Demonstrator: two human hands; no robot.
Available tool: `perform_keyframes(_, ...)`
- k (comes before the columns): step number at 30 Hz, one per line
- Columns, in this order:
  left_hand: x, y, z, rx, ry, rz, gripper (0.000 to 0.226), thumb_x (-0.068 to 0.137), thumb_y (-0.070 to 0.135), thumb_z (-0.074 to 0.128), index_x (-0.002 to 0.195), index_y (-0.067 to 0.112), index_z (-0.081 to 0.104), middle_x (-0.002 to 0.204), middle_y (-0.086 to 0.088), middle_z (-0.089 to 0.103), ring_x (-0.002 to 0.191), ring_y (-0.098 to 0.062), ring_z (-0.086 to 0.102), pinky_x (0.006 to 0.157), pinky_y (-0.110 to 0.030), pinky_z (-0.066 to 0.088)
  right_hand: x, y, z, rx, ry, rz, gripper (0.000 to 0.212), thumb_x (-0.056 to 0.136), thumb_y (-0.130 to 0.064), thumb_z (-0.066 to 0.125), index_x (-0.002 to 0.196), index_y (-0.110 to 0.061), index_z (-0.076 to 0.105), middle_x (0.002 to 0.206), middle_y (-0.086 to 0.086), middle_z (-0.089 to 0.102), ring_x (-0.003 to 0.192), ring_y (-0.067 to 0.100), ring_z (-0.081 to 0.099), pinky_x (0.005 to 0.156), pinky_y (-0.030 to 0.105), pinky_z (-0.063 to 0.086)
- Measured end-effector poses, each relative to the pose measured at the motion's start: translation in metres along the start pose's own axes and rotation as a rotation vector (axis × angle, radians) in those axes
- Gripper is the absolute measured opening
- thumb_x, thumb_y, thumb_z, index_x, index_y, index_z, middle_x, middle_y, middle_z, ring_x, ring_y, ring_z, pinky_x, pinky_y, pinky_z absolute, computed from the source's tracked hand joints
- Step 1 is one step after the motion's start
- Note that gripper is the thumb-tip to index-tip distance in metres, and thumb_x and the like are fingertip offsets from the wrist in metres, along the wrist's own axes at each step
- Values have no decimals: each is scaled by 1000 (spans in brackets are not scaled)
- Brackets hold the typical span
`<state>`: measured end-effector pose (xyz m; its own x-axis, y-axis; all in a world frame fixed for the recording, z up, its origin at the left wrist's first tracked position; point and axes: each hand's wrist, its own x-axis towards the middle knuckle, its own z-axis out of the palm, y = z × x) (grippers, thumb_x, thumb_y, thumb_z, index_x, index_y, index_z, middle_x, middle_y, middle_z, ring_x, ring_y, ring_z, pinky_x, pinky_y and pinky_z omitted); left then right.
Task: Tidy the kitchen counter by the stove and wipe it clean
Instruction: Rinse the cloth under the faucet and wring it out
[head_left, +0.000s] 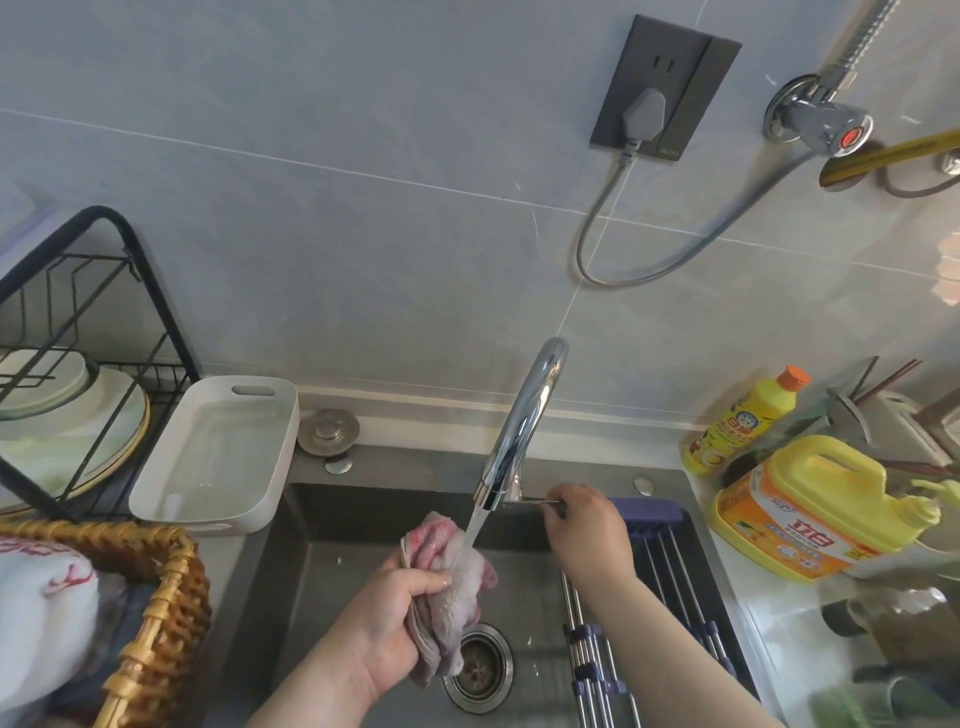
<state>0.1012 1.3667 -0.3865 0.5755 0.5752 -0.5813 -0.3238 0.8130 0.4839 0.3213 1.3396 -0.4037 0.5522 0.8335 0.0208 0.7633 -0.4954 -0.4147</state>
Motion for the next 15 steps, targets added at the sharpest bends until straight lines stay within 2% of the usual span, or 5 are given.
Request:
perform_keyframes(2,-2,0,1,-1,14,3,41,86,-18,37,112,6,60,79,-26,70,65,-40,65,76,-50,48,-1,7,-4,76,-14,21,18,92,-16,60,106,-15,71,102,2,70,94,23,62,79,26,45)
perform_keyframes(8,-6,3,2,-32,16,15,46,86,-15,35,119,8,57,83,-26,71,65,-38,69,67,-49,54,1,12,-9,168,-7,115,10,90,-21,66,92,-15,73,83,-1,70,82,20,64,75,28,49)
perform_keyframes(11,-8,3,3,-44,10,19,48,86,-16,34,120,9,58,82,-24,72,64,-36,70,57,-44,58,8,11,-13,197,-14,141,10,91,-22,66,91,-16,74,80,-4,68,78,17,61,73,28,50)
perform_keyframes(15,-11,3,3,-46,10,18,48,86,-17,35,120,8,59,87,-25,72,68,-37,71,56,-45,59,16,9,-20,236,-19,170,9,89,-21,68,93,-15,74,83,-4,66,85,20,62,79,29,49)
